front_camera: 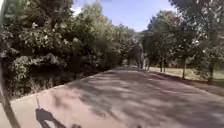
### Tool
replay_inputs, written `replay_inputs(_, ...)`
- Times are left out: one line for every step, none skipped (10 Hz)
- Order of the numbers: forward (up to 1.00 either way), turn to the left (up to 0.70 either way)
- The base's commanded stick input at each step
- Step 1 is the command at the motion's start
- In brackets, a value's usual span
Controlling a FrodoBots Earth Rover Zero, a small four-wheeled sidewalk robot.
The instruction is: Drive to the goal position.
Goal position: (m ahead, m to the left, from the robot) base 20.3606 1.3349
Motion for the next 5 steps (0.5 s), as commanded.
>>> replay_inputs(0.70,-0.26)
replay_inputs(0.70,0.00)
replay_inputs(0.70,0.00)
replay_inputs(0.70,0.00)
replay_inputs(0.70,0.00)
